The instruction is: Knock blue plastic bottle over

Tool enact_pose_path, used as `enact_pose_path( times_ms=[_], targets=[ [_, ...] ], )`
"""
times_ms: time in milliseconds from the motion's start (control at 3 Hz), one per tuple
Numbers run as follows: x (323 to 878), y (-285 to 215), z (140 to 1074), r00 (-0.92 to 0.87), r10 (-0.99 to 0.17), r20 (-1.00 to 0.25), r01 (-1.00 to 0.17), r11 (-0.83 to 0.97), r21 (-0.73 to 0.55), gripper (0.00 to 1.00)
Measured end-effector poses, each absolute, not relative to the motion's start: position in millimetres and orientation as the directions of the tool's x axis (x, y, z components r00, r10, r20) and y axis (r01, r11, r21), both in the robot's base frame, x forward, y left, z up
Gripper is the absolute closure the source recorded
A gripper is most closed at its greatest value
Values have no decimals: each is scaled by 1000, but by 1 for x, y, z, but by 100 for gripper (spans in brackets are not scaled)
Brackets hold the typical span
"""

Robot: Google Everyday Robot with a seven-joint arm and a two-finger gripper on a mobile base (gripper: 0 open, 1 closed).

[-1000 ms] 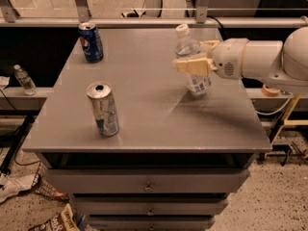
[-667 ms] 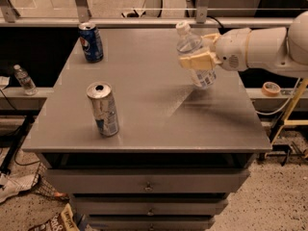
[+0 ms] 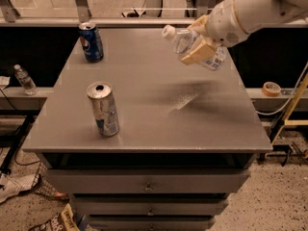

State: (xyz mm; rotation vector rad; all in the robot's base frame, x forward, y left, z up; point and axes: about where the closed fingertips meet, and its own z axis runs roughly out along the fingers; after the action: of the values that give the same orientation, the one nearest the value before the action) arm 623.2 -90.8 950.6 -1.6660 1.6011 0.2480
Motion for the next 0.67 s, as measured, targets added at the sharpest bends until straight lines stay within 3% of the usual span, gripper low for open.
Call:
enact_pose_path(
  times_ms=[333,667],
  targets=[
    [611,-71,941,272,-861,-430,-909,-83,-409,100],
    [596,-54,916,388,-898,-209,-885,-299,-357,100]
  ],
)
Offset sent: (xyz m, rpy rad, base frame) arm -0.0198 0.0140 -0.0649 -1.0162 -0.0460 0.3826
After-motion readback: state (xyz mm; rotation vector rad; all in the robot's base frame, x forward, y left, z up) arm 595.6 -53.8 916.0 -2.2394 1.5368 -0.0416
